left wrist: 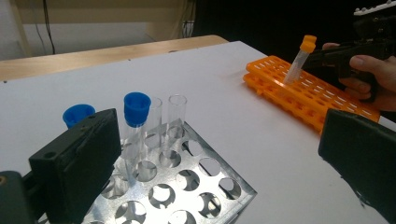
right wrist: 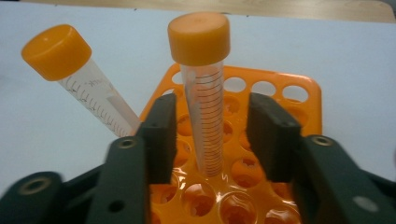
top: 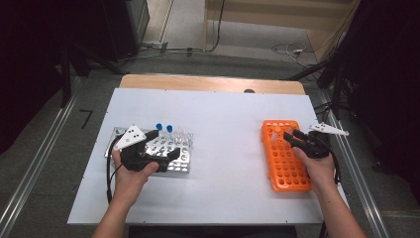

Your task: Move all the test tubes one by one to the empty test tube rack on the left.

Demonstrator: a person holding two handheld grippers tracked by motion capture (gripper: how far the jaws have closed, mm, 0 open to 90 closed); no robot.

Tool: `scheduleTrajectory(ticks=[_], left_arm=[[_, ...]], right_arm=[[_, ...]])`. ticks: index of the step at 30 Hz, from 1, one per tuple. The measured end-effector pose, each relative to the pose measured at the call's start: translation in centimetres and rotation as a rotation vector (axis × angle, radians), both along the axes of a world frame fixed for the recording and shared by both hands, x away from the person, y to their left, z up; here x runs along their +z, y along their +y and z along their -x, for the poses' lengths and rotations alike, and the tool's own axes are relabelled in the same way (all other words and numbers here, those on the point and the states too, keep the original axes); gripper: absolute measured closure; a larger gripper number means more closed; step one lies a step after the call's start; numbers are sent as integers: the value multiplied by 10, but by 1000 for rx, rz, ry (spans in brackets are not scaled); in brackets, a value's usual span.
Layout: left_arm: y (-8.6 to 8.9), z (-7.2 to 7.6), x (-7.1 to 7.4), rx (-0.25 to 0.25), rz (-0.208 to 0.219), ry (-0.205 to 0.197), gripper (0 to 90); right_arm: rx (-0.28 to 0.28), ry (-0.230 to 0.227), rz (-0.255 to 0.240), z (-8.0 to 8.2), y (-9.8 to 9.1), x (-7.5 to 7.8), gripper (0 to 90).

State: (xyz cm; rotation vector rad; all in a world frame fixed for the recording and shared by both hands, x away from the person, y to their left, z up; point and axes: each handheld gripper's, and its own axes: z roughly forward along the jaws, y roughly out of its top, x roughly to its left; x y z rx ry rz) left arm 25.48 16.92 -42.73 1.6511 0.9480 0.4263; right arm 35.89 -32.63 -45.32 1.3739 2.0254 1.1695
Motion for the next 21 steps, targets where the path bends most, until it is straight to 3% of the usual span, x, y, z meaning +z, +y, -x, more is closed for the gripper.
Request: scheduleTrajectory(ticks=[5,11,15,21], left_arm=[[-2,0,-1,2,-7,4,0],[-4,0,0,-1,-13,1,0],[-5,0,0,-2,-15,1,0],[-9,1,2,-13,-12,-10,0]], right_arm=[[-1,65,70,-6,8,-5,652],[-10,97,80,-8,8,-6,716],[-2,73,99,-6,10,-6,723],[-5,-12,47,4,3,0,724]])
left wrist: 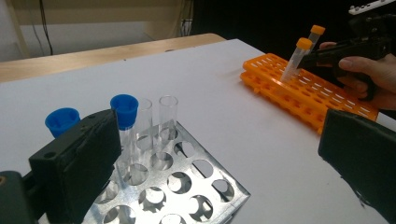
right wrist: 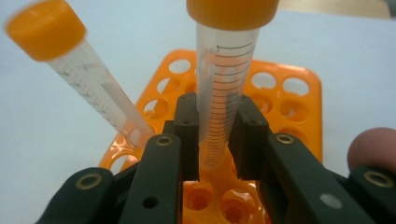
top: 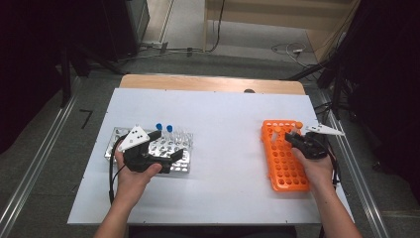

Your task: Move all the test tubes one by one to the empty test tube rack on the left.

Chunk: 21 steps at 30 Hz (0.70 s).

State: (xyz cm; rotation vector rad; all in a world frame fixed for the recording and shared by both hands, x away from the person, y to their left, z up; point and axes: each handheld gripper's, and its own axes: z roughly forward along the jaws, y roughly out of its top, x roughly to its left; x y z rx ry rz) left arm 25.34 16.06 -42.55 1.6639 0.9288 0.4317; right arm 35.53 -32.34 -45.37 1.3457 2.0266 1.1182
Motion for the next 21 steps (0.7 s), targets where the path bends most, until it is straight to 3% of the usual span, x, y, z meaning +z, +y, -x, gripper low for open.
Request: scheduleTrajectory(ticks=[3,10,15,21], left_arm=[[-2,1,1,-5,0,-3,0],[-9,3,3,-24,-6,-10,0],[-14,4,4,-36,-9,-16,0],[-21,5,5,-58,-13,-19,0]], right_arm=[[-11,-30,-27,6,-4,6,725],[-26,-97,-29,23,-12,24,725],[10,-120,-59,36,-13,34,724],[97,-139,-74,47,-4,40,725]])
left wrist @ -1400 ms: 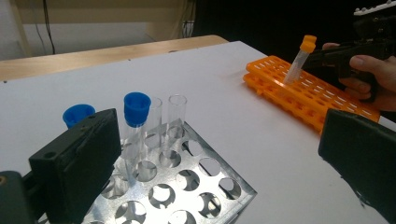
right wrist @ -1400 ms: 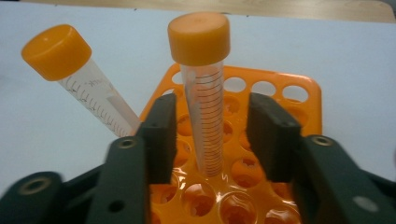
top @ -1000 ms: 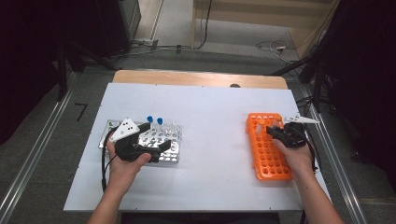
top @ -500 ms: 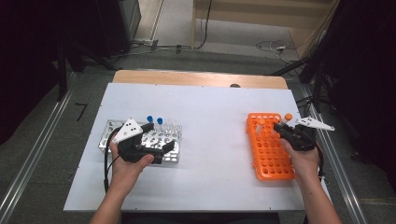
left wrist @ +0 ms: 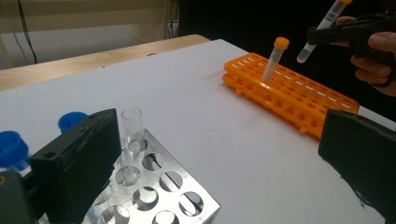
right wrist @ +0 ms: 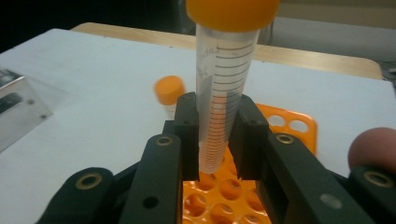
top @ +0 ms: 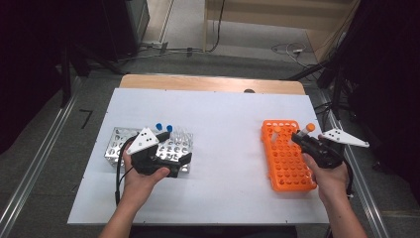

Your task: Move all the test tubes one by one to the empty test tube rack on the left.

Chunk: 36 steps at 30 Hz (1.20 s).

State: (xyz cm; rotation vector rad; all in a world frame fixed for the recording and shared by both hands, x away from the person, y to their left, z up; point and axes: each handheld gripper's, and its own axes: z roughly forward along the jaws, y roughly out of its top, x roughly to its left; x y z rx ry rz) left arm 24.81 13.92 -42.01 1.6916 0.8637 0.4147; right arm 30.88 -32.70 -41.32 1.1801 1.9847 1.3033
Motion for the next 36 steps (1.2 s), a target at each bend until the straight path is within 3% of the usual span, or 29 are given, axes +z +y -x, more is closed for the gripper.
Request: scheduleTrajectory(ticks=[11,22,28,36], left_arm=[[-16,3,2,-49,-8,-2,0],[-38,8,5,-118,-23,-15,24],[-46,11,6,-158,-3,-16,65],[-61,13,6,-211,8,-31,190]], right_arm=[[174,-1,5,16,42,5,724],[321,35,23,32,88,-4,724],[379,39,43,41,108,-9,724],[445,53,68,50,131,-15,724]])
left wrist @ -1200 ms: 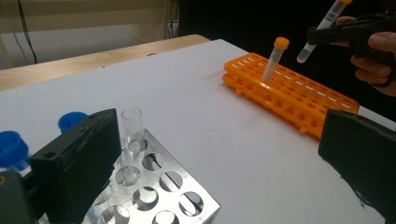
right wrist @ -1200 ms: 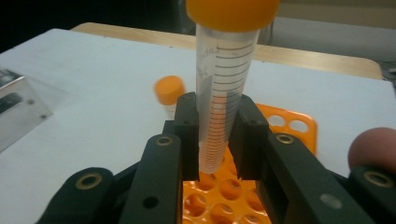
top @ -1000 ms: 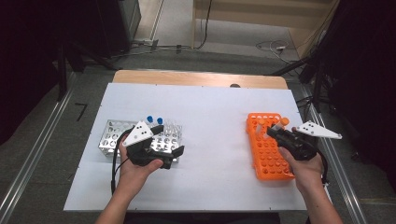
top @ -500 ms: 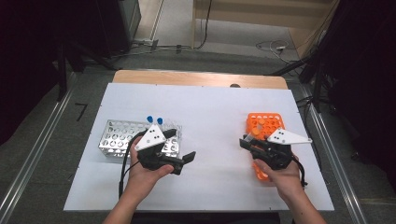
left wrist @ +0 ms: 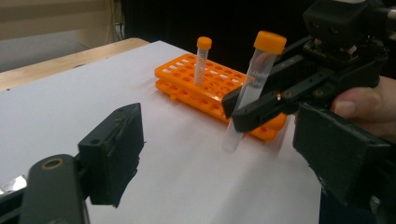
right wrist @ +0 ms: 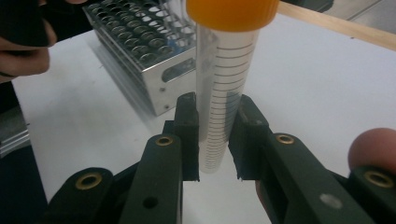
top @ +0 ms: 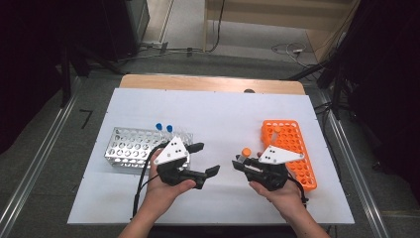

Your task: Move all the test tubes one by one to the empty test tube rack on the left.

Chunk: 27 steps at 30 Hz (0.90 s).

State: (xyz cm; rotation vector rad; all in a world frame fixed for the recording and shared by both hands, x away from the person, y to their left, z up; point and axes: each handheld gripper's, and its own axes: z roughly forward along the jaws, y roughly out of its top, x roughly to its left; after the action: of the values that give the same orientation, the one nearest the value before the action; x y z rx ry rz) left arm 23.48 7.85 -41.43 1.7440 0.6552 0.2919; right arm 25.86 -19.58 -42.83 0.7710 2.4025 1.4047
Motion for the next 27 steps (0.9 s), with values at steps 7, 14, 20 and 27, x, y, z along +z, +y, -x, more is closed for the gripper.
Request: scheduleTrajectory(ticks=[7,14,20,27], left_arm=[[-16,2,0,-67,4,-8,332],[-28,2,-1,-132,4,-11,485],[-36,1,-4,-176,-28,-9,619],[-35,0,-4,-159,-49,-23,713]], right_arm=[[54,-6,17,9,15,-2,725],[98,-2,27,16,25,-3,724],[126,7,37,19,30,-4,724],[141,27,32,19,31,-5,723]])
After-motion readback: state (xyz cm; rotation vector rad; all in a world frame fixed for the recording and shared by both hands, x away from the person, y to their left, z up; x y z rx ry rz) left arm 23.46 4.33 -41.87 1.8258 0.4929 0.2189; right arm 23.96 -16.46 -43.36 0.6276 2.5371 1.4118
